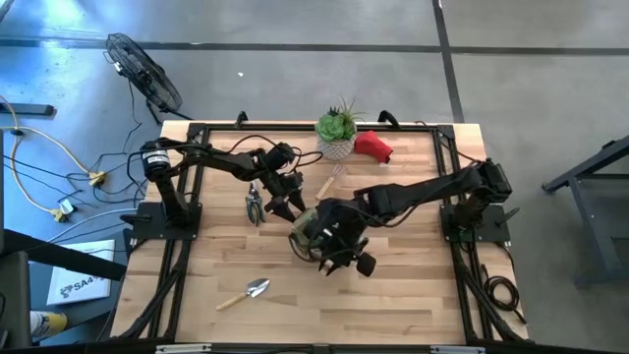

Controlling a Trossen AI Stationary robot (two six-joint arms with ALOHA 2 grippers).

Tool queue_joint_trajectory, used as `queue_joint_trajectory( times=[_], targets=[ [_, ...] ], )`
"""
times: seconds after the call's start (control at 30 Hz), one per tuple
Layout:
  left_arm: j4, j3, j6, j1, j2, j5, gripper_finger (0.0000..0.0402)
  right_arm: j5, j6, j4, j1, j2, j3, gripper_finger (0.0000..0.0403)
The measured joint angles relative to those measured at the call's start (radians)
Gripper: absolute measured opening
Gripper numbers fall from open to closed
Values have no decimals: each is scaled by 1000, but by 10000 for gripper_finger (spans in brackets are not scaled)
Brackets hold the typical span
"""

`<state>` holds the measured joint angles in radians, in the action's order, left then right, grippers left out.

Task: Pick & Place Garden tools in Gardening bag
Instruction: Put the right brown trowel into the gardening bag

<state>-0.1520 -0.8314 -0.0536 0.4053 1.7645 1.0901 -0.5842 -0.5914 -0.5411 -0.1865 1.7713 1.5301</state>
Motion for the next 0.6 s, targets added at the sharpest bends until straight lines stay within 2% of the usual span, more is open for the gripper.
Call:
queue_joint_trajectory(
  times=[0.6],
  targets=[
    [5,0,31,0,0,0,385,-183,-44,44,59,42,-27,59]
  ],
)
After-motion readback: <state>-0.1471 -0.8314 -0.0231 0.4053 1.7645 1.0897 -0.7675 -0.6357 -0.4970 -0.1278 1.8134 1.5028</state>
